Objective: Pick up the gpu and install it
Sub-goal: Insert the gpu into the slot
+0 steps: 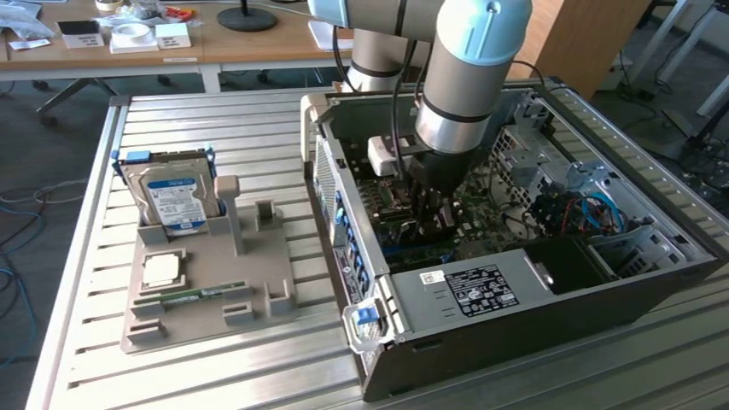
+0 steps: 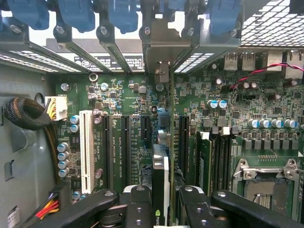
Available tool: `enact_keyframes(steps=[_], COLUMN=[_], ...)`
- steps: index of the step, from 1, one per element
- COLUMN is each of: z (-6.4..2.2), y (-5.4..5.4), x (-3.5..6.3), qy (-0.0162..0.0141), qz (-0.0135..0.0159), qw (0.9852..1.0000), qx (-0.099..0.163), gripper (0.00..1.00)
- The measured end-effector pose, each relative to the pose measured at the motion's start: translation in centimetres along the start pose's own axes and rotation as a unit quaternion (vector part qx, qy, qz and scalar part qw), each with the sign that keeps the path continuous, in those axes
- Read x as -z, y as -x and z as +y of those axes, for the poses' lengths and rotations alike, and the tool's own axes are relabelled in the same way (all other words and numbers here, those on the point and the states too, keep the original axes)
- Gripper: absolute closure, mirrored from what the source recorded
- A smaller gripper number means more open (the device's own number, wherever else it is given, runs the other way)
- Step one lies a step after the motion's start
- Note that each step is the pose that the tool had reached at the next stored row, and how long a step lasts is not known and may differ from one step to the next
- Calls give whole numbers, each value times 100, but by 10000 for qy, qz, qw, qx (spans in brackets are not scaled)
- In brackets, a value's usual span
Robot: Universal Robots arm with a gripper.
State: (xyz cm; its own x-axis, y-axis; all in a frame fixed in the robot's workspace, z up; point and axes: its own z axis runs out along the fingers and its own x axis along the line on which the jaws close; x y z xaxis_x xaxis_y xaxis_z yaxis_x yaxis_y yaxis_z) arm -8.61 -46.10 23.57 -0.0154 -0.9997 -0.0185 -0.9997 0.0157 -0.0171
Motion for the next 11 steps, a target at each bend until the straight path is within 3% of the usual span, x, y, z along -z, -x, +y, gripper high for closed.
enact_keyframes(steps=[11], z=[0], y=[0], x=[-4], qy=[0], qz=[0], qw=[10000], qx=[0], gripper=[73])
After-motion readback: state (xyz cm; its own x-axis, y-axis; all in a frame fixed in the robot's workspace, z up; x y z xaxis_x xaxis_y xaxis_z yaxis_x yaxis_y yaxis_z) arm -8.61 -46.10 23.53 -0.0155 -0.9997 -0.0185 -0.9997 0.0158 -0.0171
